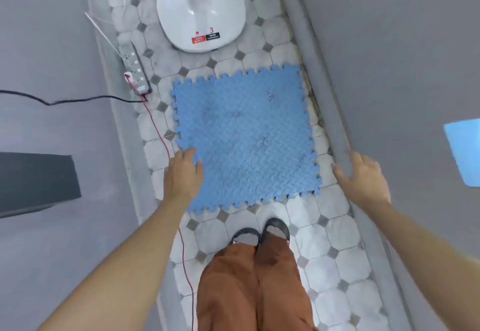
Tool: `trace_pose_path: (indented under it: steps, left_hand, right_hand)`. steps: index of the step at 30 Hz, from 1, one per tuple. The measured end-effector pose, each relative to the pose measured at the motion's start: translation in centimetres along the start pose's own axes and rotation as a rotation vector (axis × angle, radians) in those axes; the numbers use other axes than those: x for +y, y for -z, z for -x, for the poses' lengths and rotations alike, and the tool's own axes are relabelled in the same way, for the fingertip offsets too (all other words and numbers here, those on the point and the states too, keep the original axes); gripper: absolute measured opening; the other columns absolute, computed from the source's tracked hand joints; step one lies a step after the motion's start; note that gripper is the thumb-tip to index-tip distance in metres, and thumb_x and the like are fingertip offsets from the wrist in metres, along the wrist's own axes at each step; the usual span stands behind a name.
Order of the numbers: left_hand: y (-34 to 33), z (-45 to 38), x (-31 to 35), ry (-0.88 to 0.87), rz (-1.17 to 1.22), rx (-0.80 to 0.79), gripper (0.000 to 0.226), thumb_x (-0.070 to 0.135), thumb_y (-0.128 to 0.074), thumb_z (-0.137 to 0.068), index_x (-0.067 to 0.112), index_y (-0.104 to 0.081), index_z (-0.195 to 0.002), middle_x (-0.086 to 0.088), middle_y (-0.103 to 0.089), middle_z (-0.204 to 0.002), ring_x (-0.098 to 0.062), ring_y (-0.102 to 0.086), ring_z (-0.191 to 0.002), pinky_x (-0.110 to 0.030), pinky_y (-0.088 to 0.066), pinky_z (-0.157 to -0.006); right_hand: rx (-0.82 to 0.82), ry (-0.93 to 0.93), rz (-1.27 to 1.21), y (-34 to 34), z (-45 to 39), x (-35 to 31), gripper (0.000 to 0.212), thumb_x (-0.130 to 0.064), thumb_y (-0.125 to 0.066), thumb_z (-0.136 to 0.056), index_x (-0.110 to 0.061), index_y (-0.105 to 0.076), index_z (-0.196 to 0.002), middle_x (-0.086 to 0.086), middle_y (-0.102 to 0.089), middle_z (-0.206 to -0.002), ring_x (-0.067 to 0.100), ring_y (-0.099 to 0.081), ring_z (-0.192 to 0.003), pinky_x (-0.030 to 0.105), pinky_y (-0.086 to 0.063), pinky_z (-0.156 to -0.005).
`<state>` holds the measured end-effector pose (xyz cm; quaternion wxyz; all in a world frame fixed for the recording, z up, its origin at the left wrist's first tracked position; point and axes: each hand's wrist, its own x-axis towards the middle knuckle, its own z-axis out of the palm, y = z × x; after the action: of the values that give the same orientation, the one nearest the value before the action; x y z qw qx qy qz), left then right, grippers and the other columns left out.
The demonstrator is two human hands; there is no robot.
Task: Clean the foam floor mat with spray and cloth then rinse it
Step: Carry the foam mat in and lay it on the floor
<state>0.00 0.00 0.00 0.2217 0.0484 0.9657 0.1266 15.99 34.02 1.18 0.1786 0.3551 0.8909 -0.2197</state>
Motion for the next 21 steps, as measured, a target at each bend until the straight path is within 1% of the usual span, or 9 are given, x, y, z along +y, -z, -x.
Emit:
trace_pose_path:
  steps: [3, 5, 8, 11, 13, 16, 18, 21]
  left_hand:
    - [-8.2, -4.5, -2.9, 0.039, -0.013, 0.019, 0.042, 0.019, -0.053, -0.092, 0.008, -0.051, -0.132, -0.021, -0.054, -0.126, -0.040, -0.050, -0.118, -0.048, -0.040, -0.099]
    - [-13.5, -7.2, -4.8, 0.042, -0.029, -0.007, 0.043, 0.020, -0.053, -0.092, 0.006, -0.050, -0.132, -0.023, -0.052, -0.127, -0.040, -0.048, -0.120, -0.047, -0.038, -0.101]
    - [-20.4, -10.3, -7.3, 0.089, -0.065, -0.053, 0.047, 0.027, -0.051, -0.094, 0.005, -0.045, -0.135, -0.023, -0.047, -0.132, -0.039, -0.042, -0.125, -0.049, -0.036, -0.101]
    - [-25.5, -12.7, -10.2, 0.187, -0.076, -0.084, 0.054, 0.032, -0.052, -0.093, 0.002, -0.041, -0.137, -0.026, -0.043, -0.134, -0.043, -0.041, -0.126, -0.053, -0.037, -0.101]
    - [-27.9, -13.5, -12.1, 0.185, -0.123, -0.091, 0.057, 0.033, -0.055, -0.092, 0.001, -0.040, -0.137, -0.028, -0.043, -0.132, -0.046, -0.043, -0.123, -0.054, -0.037, -0.101]
    - [-29.6, -14.1, -14.0, 0.193, -0.145, -0.022, 0.053, 0.029, -0.058, -0.090, 0.003, -0.041, -0.132, -0.025, -0.040, -0.131, -0.045, -0.042, -0.120, -0.058, -0.042, -0.092]
    - [-30.1, -14.0, -14.5, 0.285, -0.137, 0.037, 0.057, 0.036, -0.055, -0.091, 0.004, -0.037, -0.134, -0.022, -0.035, -0.136, -0.044, -0.040, -0.121, -0.058, -0.044, -0.088]
    - [-30.8, -13.6, -14.3, 0.471, -0.076, 0.097, 0.078, 0.051, -0.051, -0.090, 0.000, -0.025, -0.144, -0.023, -0.029, -0.142, -0.044, -0.035, -0.125, -0.057, -0.041, -0.093]
  right_hand:
    - [0.001, 0.049, 0.037, -7.4, -5.7, 2.2, 0.054, -0.039, -0.054, -0.096, -0.007, -0.044, -0.138, 0.024, -0.052, -0.130, 0.041, -0.042, -0.122, 0.051, -0.039, -0.098]
    - [-0.039, 0.070, 0.044, -12.6, -9.3, 3.7, 0.057, -0.038, -0.056, -0.095, -0.007, -0.042, -0.141, 0.025, -0.051, -0.133, 0.042, -0.042, -0.123, 0.048, -0.035, -0.101]
    - [-0.096, 0.076, 0.054, -19.7, -13.9, 6.3, 0.070, -0.048, -0.056, -0.092, -0.007, -0.038, -0.145, 0.023, -0.049, -0.138, 0.039, -0.040, -0.129, 0.046, -0.030, -0.106]
    - [-0.119, 0.006, 0.029, -25.3, -17.5, 9.3, 0.077, -0.055, -0.054, -0.089, -0.013, -0.031, -0.149, 0.020, -0.042, -0.145, 0.040, -0.038, -0.133, 0.050, -0.034, -0.108]
    - [-0.124, -0.064, -0.017, -27.9, -18.9, 10.8, 0.083, -0.062, -0.052, -0.086, -0.016, -0.027, -0.150, 0.020, -0.036, -0.148, 0.042, -0.037, -0.134, 0.052, -0.034, -0.109]
    - [-0.090, -0.101, -0.060, -30.2, -19.9, 11.8, 0.083, -0.054, -0.055, -0.090, -0.014, -0.019, -0.153, 0.021, -0.026, -0.153, 0.045, -0.031, -0.136, 0.053, -0.030, -0.111]
    - [-0.046, -0.108, -0.051, -31.1, -20.0, 12.0, 0.082, -0.051, -0.055, -0.091, -0.014, -0.017, -0.154, 0.019, -0.024, -0.155, 0.044, -0.028, -0.136, 0.054, -0.029, -0.110]
    - [0.015, -0.102, -0.054, -31.9, -19.6, 12.0, 0.080, -0.050, -0.053, -0.092, -0.015, -0.016, -0.154, 0.017, -0.024, -0.155, 0.043, -0.028, -0.136, 0.055, -0.033, -0.105]
